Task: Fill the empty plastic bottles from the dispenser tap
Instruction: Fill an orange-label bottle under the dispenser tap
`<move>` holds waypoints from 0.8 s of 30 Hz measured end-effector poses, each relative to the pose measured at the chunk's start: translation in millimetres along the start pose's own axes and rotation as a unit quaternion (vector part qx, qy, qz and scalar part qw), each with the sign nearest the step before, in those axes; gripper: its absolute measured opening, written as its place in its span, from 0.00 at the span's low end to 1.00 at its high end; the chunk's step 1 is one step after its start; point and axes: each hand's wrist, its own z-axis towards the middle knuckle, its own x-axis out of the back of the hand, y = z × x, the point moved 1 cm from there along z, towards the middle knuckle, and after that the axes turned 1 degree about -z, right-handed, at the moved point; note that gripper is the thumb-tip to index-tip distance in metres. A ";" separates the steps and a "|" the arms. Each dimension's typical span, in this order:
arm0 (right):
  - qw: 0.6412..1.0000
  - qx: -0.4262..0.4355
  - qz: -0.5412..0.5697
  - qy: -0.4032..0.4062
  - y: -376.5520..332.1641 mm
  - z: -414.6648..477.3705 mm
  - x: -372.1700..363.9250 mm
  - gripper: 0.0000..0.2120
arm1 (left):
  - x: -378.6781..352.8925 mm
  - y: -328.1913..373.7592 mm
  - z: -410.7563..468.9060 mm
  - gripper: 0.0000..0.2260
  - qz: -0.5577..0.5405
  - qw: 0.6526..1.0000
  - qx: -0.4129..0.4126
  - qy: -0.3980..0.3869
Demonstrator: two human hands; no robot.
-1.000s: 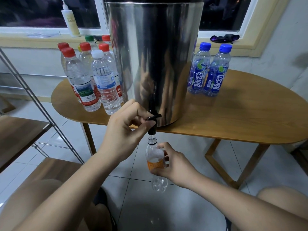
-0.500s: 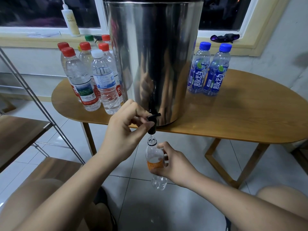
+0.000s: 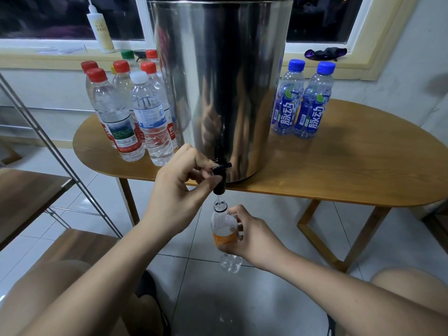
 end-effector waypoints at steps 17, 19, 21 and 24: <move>1.000 -0.021 -0.011 -0.009 -0.7 2.5 -2.2 0.33 | 0.9 0.7 0.2 0.06 -0.004 1.000 0.001 -0.003; 1.000 -0.020 -0.014 -0.008 -1.6 3.3 -2.9 0.33 | 1.2 0.5 0.4 0.08 -0.002 1.000 0.001 -0.004; 1.000 -0.018 -0.015 -0.007 -2.6 4.0 -3.1 0.33 | 1.4 1.2 0.7 0.09 0.007 1.000 -0.002 -0.005; 1.000 -0.016 -0.014 -0.008 -3.2 3.7 -3.6 0.33 | 1.4 4.2 1.1 0.09 0.022 1.000 -0.008 -0.007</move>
